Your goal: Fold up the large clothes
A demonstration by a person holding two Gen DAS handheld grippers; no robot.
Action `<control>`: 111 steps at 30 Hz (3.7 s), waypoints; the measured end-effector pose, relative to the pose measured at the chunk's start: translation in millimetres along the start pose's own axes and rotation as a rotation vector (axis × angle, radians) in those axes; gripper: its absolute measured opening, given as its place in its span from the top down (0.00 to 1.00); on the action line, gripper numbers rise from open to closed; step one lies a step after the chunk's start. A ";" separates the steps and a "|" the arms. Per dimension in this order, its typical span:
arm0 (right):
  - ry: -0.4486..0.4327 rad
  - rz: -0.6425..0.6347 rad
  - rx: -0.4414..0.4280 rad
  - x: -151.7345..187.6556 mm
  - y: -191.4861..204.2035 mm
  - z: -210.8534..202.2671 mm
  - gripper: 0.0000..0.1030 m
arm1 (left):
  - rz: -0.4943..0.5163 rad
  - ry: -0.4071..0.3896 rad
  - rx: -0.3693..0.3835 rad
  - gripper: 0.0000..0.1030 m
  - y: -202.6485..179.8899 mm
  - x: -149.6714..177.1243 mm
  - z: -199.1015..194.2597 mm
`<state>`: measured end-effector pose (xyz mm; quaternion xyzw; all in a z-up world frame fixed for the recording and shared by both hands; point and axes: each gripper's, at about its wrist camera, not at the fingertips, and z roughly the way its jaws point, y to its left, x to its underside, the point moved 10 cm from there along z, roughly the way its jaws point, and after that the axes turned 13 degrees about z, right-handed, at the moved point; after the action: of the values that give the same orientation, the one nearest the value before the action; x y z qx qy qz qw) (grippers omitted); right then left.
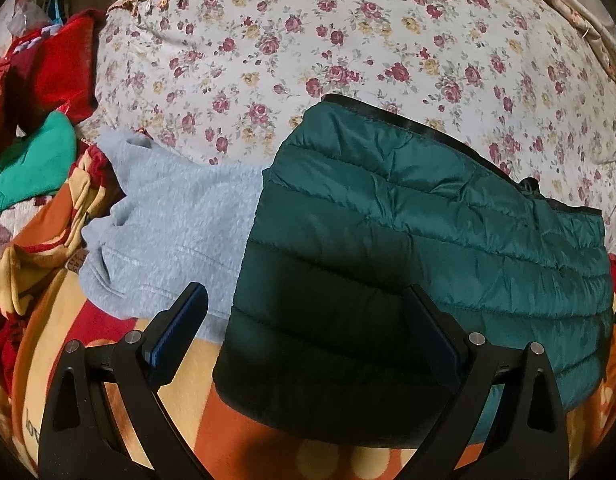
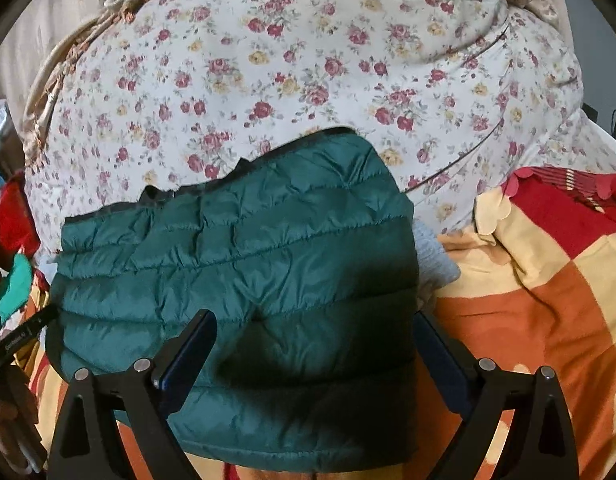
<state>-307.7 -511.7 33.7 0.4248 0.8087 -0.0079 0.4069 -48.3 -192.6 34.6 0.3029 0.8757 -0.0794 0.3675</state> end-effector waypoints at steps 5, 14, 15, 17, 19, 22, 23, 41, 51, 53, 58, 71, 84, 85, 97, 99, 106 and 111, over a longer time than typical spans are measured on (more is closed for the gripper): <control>0.007 -0.015 0.017 5.9 1.1 8.5 0.06 | 0.002 0.004 -0.006 0.05 1.5 0.8 3.5; 0.059 0.020 0.033 12.5 -9.4 33.0 0.06 | -0.009 0.016 0.001 0.05 4.2 2.6 12.8; 0.066 0.031 0.028 13.5 -11.4 36.3 0.06 | -0.010 0.017 0.002 0.05 4.1 2.8 13.9; 0.075 0.037 0.020 14.8 -12.4 40.9 0.06 | -0.014 0.018 0.005 0.05 4.2 3.1 16.3; 0.078 0.030 0.018 16.1 -12.1 44.3 0.05 | -0.018 0.020 0.007 0.05 3.5 3.3 18.2; 0.087 0.035 0.013 17.9 -13.5 49.8 0.01 | -0.024 0.024 0.015 0.05 3.1 4.0 21.4; 0.093 0.046 0.007 18.1 -14.5 50.7 0.01 | -0.027 0.025 0.020 0.05 2.9 4.2 22.1; 0.121 0.117 -0.052 10.8 -33.2 45.9 0.01 | -0.079 0.050 0.129 0.02 4.8 3.0 37.8; 0.178 0.154 -0.155 8.6 -31.2 70.1 0.00 | -0.101 0.081 0.254 0.01 0.8 1.6 57.3; 0.189 0.159 -0.177 8.4 -29.4 73.6 0.00 | -0.103 0.087 0.282 0.00 -0.9 1.0 61.9; 0.214 0.146 -0.233 6.9 -21.8 82.0 0.00 | -0.128 0.116 0.363 0.00 -5.3 0.5 73.6; 0.249 0.125 -0.314 5.7 -17.3 93.4 0.00 | -0.206 0.165 0.511 0.00 -17.6 -0.9 100.7; 0.241 0.101 -0.407 -0.6 15.8 14.7 0.60 | -0.142 0.123 0.526 0.60 -21.1 -8.1 26.3; 0.245 0.095 -0.420 2.1 19.0 2.8 0.60 | -0.121 0.124 0.532 0.61 -21.9 -3.9 12.2; 0.328 0.028 -0.192 89.4 -25.5 -55.9 0.16 | -0.008 0.275 0.467 0.27 -11.5 99.5 -66.5; 0.271 -0.056 -0.012 96.6 -42.4 -38.6 0.09 | -0.018 0.247 0.395 0.05 -7.8 101.0 -56.8; 0.124 -0.113 0.086 83.2 -30.8 -71.4 0.08 | -0.043 0.183 0.268 0.01 2.5 94.0 -73.5; 0.036 -0.108 0.033 72.8 -9.3 -110.9 0.08 | 0.005 0.069 0.182 0.01 7.6 77.6 -106.6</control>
<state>-408.8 -428.3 56.4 0.3873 0.8374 -0.0358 0.3842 -149.7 -111.3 58.0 0.3395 0.8764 -0.1471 0.3083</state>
